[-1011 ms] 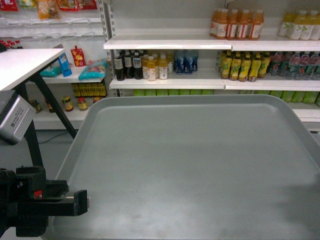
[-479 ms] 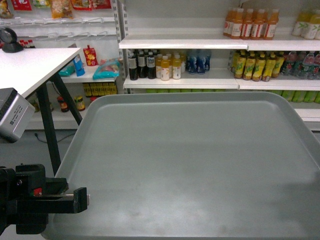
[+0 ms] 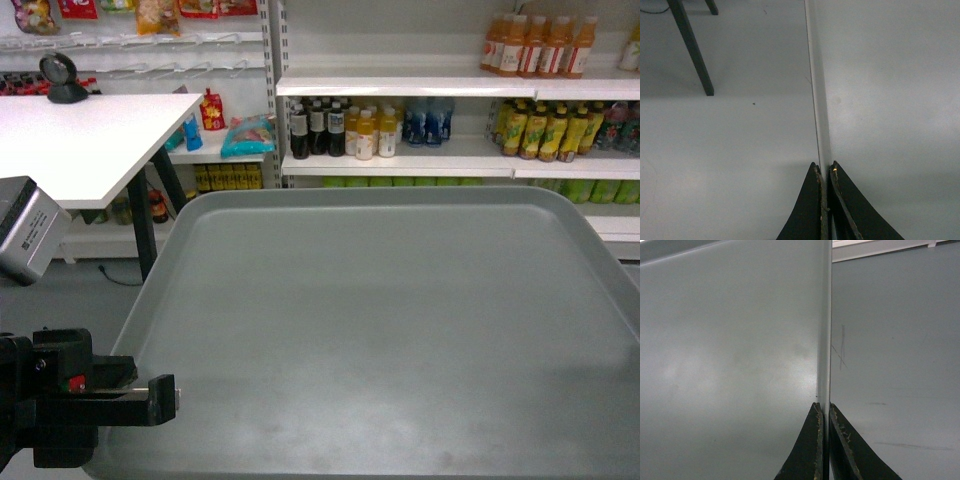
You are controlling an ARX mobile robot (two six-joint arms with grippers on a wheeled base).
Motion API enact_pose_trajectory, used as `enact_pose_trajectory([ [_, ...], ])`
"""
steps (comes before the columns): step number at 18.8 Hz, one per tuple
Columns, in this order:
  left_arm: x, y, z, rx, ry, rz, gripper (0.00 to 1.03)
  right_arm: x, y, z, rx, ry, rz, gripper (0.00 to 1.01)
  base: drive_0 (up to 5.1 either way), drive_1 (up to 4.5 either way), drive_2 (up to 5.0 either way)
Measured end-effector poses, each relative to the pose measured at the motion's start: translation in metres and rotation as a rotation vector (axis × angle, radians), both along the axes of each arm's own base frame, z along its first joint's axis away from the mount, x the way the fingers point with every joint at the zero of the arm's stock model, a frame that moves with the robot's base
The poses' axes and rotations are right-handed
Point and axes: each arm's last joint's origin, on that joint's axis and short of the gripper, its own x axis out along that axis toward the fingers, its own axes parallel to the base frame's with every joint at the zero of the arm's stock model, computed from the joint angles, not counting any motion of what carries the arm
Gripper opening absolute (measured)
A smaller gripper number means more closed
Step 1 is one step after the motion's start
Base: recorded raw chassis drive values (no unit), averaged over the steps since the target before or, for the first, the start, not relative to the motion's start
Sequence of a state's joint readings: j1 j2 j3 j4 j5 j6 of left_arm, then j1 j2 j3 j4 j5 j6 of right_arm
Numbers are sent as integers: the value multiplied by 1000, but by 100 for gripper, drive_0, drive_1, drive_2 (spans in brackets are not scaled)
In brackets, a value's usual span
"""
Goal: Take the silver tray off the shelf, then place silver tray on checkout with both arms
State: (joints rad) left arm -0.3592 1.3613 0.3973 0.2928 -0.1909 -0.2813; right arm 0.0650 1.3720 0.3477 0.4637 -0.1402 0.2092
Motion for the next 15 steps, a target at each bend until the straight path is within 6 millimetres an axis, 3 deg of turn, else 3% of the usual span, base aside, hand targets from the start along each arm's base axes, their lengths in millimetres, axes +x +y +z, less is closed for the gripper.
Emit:
enact_pose_trajectory([
  [15, 0, 0, 0, 0, -2, 0, 2, 0, 0, 0, 0, -1, 0, 2, -505, 239, 239],
])
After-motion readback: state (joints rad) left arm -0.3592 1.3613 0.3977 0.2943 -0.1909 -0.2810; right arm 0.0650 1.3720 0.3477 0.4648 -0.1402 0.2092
